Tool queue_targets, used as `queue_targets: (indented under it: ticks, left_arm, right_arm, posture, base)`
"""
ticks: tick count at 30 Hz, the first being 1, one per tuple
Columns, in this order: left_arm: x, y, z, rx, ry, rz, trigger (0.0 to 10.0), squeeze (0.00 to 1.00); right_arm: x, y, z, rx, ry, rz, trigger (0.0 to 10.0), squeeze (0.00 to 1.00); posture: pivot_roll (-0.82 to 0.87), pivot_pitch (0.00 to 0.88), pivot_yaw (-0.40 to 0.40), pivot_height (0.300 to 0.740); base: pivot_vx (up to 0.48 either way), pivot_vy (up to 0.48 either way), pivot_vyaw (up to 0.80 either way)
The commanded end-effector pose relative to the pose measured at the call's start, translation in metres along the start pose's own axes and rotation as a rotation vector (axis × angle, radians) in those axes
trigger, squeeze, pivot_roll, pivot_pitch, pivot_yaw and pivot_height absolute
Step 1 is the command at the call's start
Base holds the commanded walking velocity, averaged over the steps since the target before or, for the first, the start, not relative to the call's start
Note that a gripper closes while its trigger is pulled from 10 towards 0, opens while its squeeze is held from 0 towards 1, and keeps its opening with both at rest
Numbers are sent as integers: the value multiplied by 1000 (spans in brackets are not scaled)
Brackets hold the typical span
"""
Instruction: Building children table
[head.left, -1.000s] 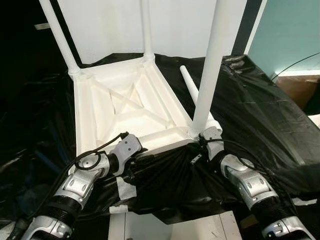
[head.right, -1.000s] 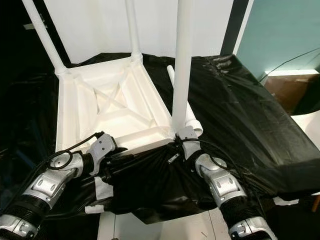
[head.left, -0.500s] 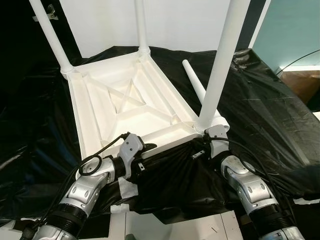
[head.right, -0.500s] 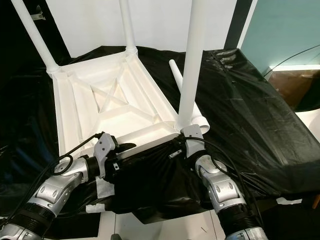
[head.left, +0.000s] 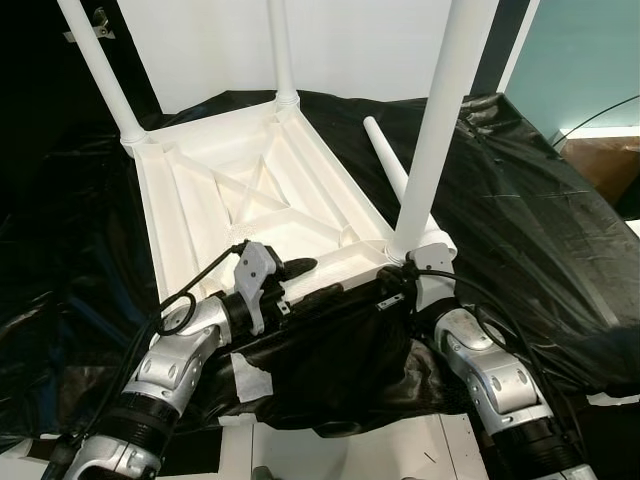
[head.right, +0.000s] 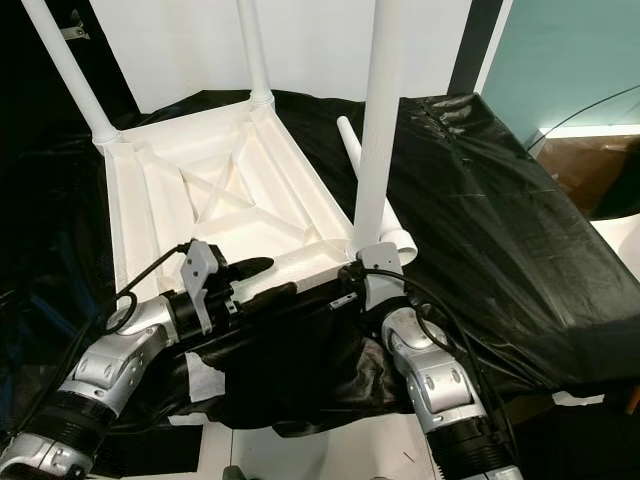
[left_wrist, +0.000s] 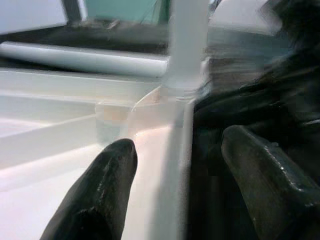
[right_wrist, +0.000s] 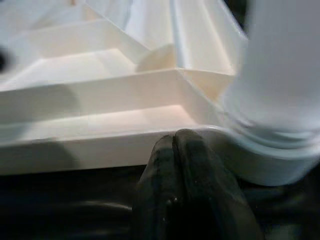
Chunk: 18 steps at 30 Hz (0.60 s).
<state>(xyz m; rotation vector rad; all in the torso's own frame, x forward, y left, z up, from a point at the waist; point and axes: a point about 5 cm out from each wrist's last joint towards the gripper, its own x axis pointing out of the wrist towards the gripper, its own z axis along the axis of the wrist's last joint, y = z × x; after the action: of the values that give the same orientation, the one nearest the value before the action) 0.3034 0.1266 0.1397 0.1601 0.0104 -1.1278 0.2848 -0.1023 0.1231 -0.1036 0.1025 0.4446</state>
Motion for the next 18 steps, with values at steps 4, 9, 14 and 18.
queue_targets:
  ticks: [4, 9, 14, 18]
  left_arm:
    - [-4, -3, -12, 17, 88, -101, 10000, 0]
    - [-8, 21, -33, 83, 301, 93, 10000, 0]
    - [-16, 44, -44, 124, 476, 274, 10000, 0]
    - [-15, 49, -41, 96, 457, 310, 10000, 0]
  right_arm:
    - [0, 8, 2, 8, -9, 27, 10000, 0]
    - [-1, 12, 2, 19, 0, 31, 10000, 0]
    - [-1, 14, 2, 31, 3, 36, 10000, 0]
    - [0, 14, 2, 33, 3, 38, 10000, 0]
  posture:
    - [-77, 29, 34, 740]
    - [-78, 25, 41, 740]
    - [-71, 20, 44, 740]
    - [-69, 18, 44, 740]
  base:
    - [0, 0, 0]
    - [0, 0, 0]
    - [0, 0, 0]
    - [0, 0, 0]
